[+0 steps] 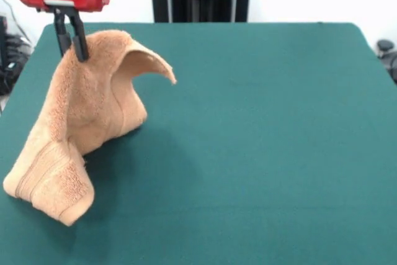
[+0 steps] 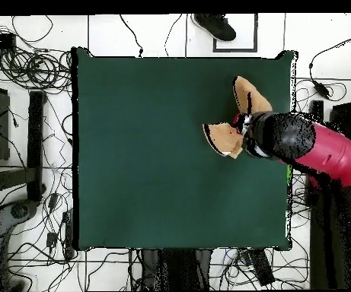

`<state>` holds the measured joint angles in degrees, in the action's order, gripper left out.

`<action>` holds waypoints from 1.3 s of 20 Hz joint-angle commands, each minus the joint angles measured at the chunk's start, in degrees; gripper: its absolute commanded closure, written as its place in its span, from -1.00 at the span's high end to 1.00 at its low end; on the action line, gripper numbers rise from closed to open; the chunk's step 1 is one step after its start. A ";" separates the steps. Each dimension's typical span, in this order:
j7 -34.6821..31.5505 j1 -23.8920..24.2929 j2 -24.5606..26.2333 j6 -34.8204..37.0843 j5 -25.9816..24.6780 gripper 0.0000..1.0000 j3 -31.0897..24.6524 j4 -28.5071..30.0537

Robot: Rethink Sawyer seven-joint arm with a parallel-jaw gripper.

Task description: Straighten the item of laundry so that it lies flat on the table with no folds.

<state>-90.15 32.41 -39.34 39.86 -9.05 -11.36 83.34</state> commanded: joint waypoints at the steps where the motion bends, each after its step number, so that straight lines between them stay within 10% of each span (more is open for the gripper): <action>1: 1.44 -0.85 1.77 -7.07 -2.18 -1.00 -7.44 10.06; 2: 1.15 -0.88 1.84 -7.60 -2.42 -1.00 -7.41 10.14; 3: 0.61 -0.96 1.86 -8.00 -2.77 1.00 -7.38 10.14; 26: -3.08 -8.55 -0.67 13.72 -2.05 1.00 0.19 0.86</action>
<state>-90.15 25.59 -41.53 47.53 -10.42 -10.57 83.78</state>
